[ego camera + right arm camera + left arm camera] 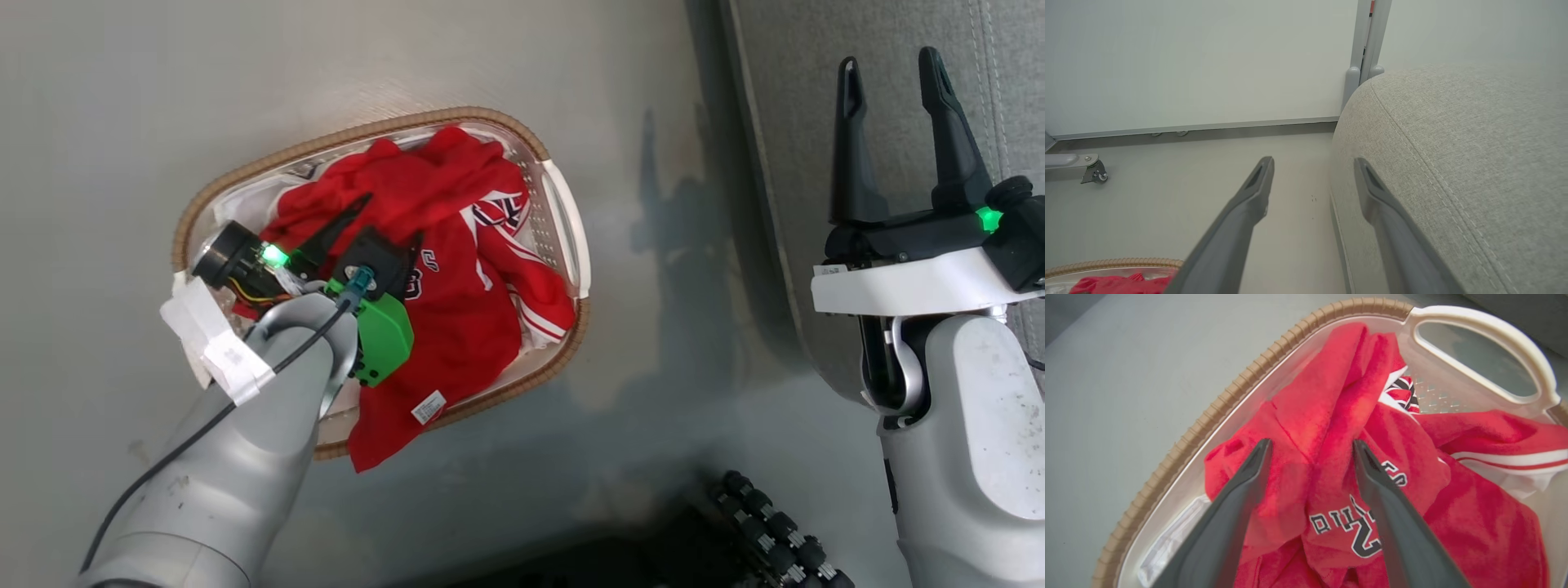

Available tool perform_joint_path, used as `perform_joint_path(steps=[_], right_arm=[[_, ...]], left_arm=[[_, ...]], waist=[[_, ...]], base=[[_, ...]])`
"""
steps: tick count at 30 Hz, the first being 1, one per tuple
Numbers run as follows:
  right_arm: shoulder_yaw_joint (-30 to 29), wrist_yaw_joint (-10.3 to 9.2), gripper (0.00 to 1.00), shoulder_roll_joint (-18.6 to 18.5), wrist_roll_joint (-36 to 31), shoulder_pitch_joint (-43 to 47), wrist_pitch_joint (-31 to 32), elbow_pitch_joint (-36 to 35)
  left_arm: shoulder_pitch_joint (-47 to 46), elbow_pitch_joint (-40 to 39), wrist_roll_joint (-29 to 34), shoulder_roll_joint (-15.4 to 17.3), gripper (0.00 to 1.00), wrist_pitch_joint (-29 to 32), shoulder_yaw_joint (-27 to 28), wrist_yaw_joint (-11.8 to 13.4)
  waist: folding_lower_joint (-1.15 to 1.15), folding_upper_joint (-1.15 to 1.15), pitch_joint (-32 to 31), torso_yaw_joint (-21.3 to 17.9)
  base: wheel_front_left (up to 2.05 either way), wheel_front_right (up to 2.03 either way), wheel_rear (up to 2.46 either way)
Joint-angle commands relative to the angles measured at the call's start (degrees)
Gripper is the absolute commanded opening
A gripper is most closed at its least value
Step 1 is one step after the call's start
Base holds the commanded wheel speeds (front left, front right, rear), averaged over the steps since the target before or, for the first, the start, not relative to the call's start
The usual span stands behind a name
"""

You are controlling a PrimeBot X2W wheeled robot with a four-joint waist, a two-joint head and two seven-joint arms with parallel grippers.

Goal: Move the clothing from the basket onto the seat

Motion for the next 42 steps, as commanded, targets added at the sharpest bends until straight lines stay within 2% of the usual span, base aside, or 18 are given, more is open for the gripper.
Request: perform_joint_path(steps=[1,8,9,10,12,20,26,31,42], right_arm=[[0.3,-0.02,1.0,-0.1,0.5,-0.8,-0.1,-0.1],[1.3,-0.02,1.0,-0.2,1.1,-0.5,-0.1,0.1],[1.3,-0.02,1.0,-0.2,1.2,-0.4,-0.1,0.2],[1.3,-0.02,1.0,-0.1,1.2,-0.4,-0.1,0.2],[1.3,-0.02,1.0,-0.2,1.2,-0.3,-0.1,0.4],[0.8,-0.03,1.0,-0.2,0.9,0.6,-0.1,2.0],[0.4,-0.03,1.0,-0.2,-0.3,2.4,-0.1,4.7],[0.5,-0.03,1.0,-0.2,-2.0,5.9,-0.1,8.2],[0.4,-0.03,1.0,-0.2,-4.5,15.8,-0.1,12.5]], left_arm=[[-1.6,0.9,-0.1,0.8,1.0,-0.2,0.3,0.8],[-3.9,6.3,-0.9,1.2,1.0,0.9,1.1,3.5],[-4.2,7.0,-1.2,0.9,0.8,0.9,1.2,3.5],[-4.3,7.4,-1.4,0.8,0.47,0.9,1.3,3.5],[-4.4,8.3,-1.7,0.5,0.0,0.7,1.1,3.4],[-1.9,7.4,-3.6,-1.1,0.0,-0.3,0.4,2.2],[1.7,2.0,-5.0,-1.6,0.0,-0.5,0.2,1.7],[8.0,-6.5,-6.3,-0.1,0.0,-0.5,-0.1,1.2],[14.5,-16.1,-9.3,0.9,0.0,-0.5,-1.4,0.0]], waist=[[-0.01,0.0,1.6,-1.8],[-0.01,0.0,1.5,-2.3],[-0.01,0.0,1.5,-2.3],[-0.01,0.0,1.4,-2.3],[-0.01,0.0,1.2,-2.2],[-0.01,0.0,-2.3,-0.6],[-0.01,0.0,-8.0,1.6],[-0.01,0.0,-16.6,4.2],[-0.01,0.0,-35.4,7.8]], base=[[0.0,0.0,0.0],[0.0,0.0,0.0],[0.0,0.0,0.0],[0.0,0.0,0.0],[0.0,0.0,0.0],[0.0,0.0,0.0],[0.0,0.0,0.0],[0.0,0.0,0.0],[0.0,0.0,0.0]])
